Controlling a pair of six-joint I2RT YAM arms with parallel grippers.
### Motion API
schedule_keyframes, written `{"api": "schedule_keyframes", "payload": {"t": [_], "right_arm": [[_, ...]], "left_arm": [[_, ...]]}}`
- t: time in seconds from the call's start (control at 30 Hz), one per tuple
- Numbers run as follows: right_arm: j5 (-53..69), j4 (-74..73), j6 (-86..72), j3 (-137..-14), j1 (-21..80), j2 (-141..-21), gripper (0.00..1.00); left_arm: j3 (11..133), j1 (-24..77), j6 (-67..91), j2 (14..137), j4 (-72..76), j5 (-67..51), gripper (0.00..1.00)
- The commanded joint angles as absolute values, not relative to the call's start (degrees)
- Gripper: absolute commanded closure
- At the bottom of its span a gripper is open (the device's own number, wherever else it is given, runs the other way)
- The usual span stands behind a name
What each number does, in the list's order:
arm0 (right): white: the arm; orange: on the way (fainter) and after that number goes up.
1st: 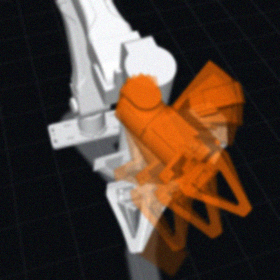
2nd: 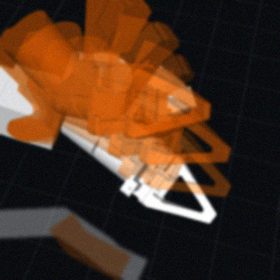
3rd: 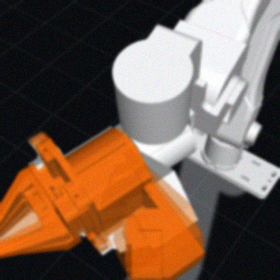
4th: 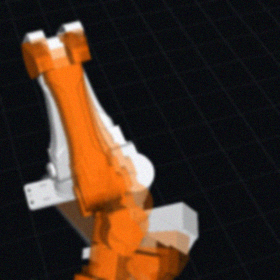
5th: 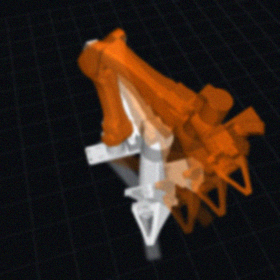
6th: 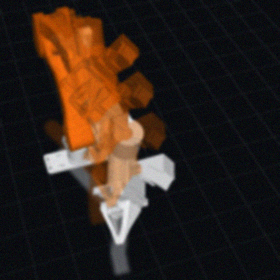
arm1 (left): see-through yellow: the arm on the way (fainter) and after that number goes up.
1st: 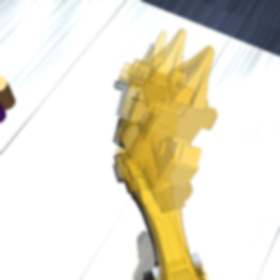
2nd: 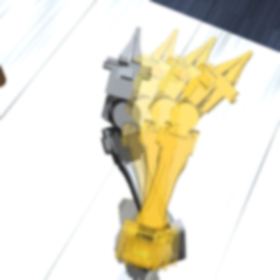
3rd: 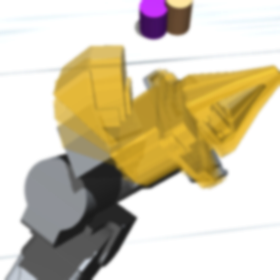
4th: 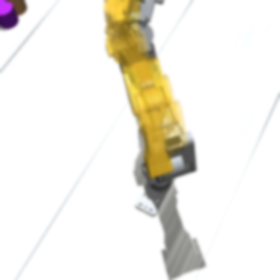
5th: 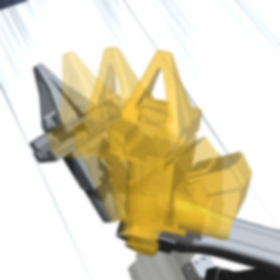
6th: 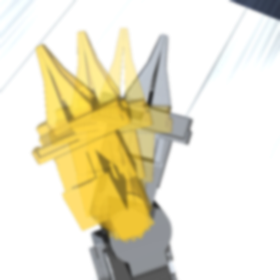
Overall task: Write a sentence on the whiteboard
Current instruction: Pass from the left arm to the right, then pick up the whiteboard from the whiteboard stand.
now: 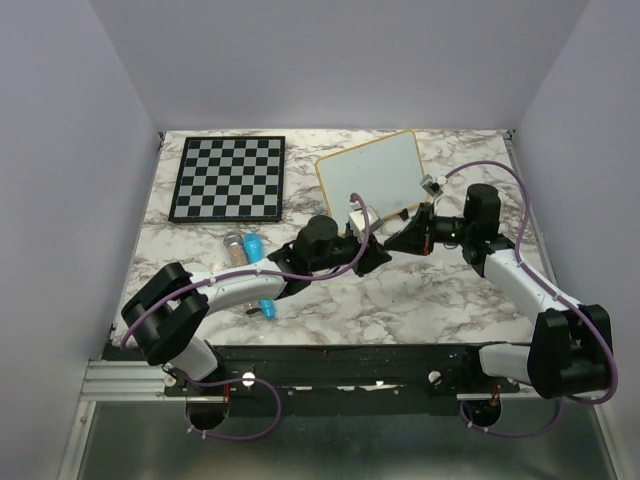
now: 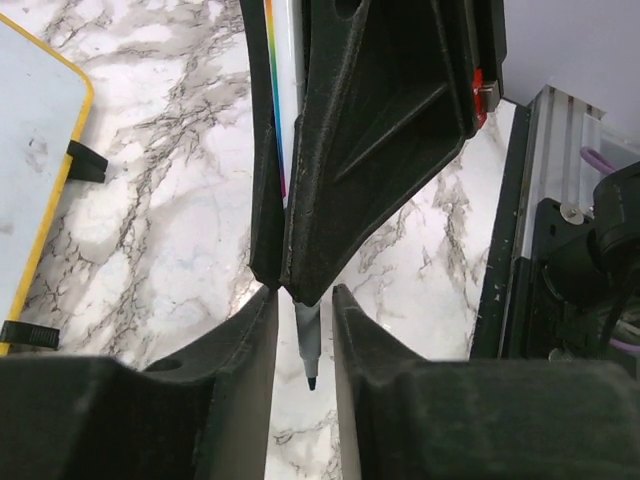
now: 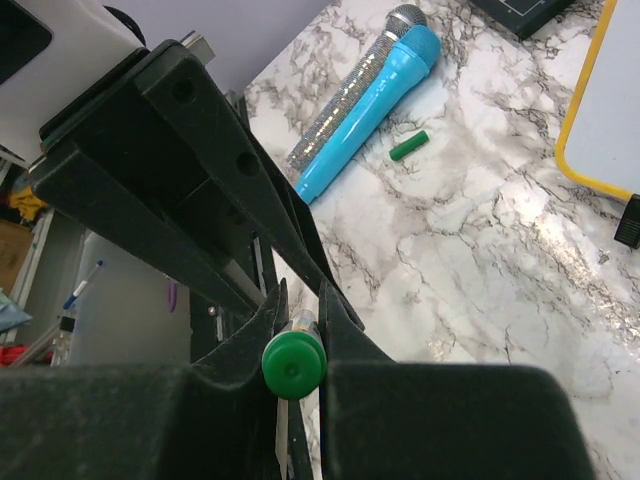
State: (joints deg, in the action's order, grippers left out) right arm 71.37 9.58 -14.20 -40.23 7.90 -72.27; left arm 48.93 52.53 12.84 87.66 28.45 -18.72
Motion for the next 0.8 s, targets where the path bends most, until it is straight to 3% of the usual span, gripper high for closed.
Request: {"api": "schedule_keyframes", "payload": {"t": [0.0, 0.13, 0.17, 0.27, 0.43, 0.6, 0.77], "right_arm": [[72.5, 8.5, -13.9, -41.7, 8.5, -71.1, 0.99], [65.4, 3.9, -10.0, -42.6, 7.5, -69.4, 0.99], [63.4, 2.7, -8.9, -42.9, 7.2, -68.2, 0.99], [52.1, 0.2, -3.4, -43.0, 7.1, -65.6, 0.99], [38.7, 3.1, 1.1, -40.0, 7.0, -58.7, 1.0], [31.7, 3.9, 5.3, -39.0, 7.1, -56.0, 1.0], [26.8, 5.3, 6.9, -38.5, 7.1, -53.7, 0.99]], "left_arm": [[46.7, 52.3, 13.2, 86.0, 32.9, -18.4, 0.5], [42.9, 51.3, 14.8, 80.9, 34.7, -18.4, 0.3], [41.1, 50.6, 14.9, 77.8, 34.8, -18.3, 0.29], [36.3, 49.1, 16.5, 70.4, 34.3, -15.8, 0.02], [30.2, 41.9, 26.5, 59.0, 28.9, -1.7, 0.01], [32.9, 30.6, 35.5, 60.3, 19.9, -10.4, 0.01], [35.1, 26.8, 41.0, 69.9, 25.7, -17.0, 0.04]]}}
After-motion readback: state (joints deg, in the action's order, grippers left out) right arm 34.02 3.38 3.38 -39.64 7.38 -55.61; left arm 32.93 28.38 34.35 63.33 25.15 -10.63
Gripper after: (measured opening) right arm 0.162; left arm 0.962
